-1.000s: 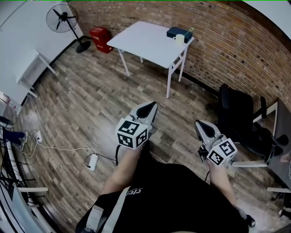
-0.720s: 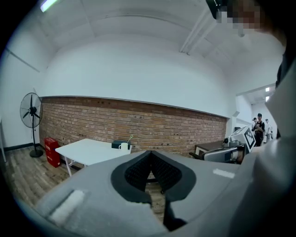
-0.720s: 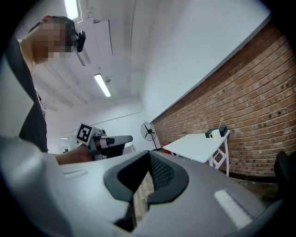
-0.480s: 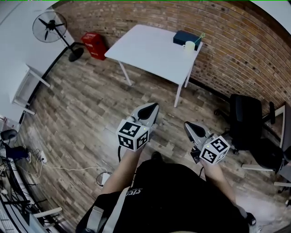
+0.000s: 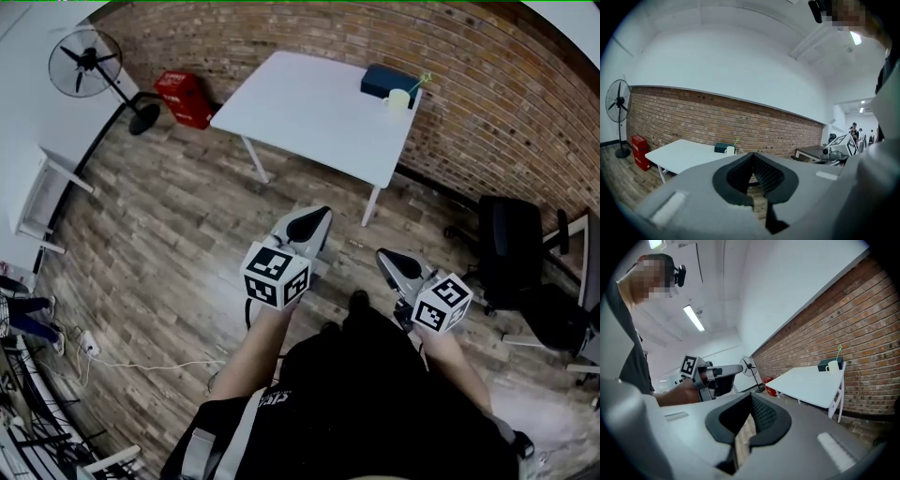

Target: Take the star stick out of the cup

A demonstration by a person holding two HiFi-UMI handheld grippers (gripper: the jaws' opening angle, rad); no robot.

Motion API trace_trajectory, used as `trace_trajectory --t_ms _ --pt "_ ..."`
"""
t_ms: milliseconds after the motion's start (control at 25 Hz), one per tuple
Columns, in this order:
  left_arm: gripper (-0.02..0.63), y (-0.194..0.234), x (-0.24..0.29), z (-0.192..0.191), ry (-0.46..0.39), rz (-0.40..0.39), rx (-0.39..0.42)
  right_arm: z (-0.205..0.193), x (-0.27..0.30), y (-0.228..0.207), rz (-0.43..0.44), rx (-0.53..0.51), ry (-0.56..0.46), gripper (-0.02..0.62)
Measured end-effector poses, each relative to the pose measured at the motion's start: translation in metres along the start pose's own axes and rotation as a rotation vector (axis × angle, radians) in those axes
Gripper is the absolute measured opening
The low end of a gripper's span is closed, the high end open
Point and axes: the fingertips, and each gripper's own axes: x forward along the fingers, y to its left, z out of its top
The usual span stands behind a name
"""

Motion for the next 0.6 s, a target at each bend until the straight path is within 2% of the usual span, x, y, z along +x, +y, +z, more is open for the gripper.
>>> trace_trajectory --t_ms 80,280,440,600 --pt "0.008 0.010 0.011 0.002 0.003 -0.005 0.004 0.000 0.008 -0.011 -0.006 -0.005 0.008 0.000" --pt "0.008 0.040 0.058 0.004 0.027 -0.023 0.005 0.006 0.033 -0.075 -0.077 -0.013 0.018 0.000" --pt "0.008 0.075 0.112 0.014 0.043 -0.027 0.015 0.032 0.062 -0.134 -0.093 0.007 -0.019 0.000" --pt "0.008 0.117 0.182 0.044 0.048 -0.030 0.045 0.074 0.099 -0.208 -0.110 0.017 -0.047 0.000"
